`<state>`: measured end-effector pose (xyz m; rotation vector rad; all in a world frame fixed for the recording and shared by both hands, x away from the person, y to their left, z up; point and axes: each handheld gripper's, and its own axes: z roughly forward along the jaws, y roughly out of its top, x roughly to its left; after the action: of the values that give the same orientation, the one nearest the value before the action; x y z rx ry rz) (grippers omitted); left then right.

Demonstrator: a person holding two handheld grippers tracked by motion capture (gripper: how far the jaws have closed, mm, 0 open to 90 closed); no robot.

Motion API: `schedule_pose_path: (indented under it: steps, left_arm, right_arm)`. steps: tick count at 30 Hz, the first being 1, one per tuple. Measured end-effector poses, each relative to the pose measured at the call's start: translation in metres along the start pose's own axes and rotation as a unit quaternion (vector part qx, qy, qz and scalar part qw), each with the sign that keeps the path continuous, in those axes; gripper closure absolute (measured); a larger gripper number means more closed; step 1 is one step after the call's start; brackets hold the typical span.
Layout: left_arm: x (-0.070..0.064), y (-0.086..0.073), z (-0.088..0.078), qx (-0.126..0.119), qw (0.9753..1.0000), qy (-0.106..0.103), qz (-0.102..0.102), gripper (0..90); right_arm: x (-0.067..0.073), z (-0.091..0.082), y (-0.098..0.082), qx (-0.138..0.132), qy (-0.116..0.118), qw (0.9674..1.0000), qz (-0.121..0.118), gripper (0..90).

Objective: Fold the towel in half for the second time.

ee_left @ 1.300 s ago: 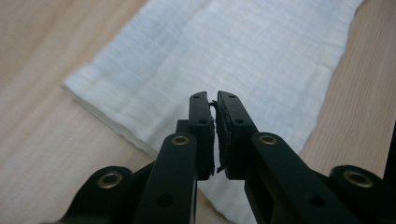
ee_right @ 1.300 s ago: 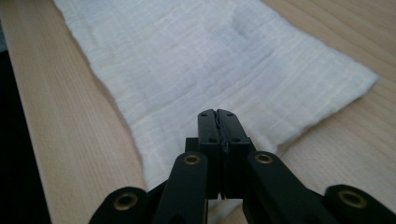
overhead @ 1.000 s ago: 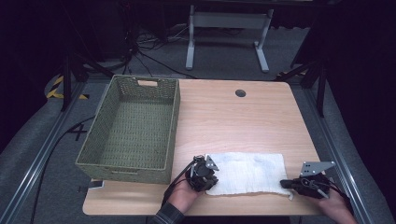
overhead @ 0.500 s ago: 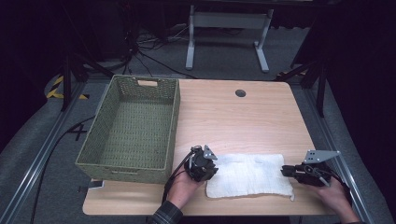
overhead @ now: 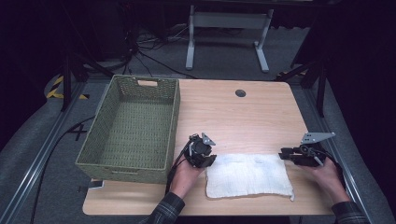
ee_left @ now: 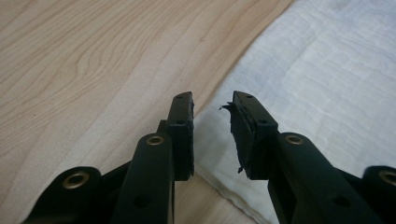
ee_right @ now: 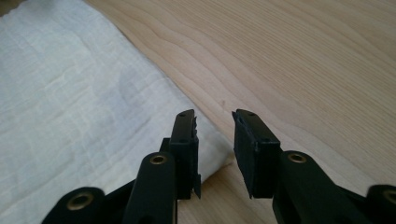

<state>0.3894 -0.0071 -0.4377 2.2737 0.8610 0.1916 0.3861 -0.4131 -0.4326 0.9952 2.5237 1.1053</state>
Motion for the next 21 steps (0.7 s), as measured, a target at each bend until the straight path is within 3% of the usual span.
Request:
schedule_pose_path:
  steps: [8,9,15,21]
  left_arm:
    - [0.003,0.0,0.003,0.01,0.9999,0.003,-0.008,65.8]
    - [0.003,-0.001,0.004,0.001,0.9999,0.009,-0.009,65.3]
    - [0.005,-0.004,0.005,0.008,0.9998,0.011,-0.011,63.1]
    - [0.007,-0.007,0.007,0.026,0.9995,0.007,-0.015,63.2]
  right_arm:
    - [-0.008,0.007,-0.004,0.009,0.001,0.9999,0.007,67.0]
    - [-0.009,0.009,-0.004,0.011,0.001,0.9999,0.008,66.8]
    - [-0.009,0.019,-0.004,0.023,-0.002,0.9997,-0.001,67.9]
    - [-0.008,0.021,-0.006,0.026,-0.001,0.9996,-0.006,81.2]
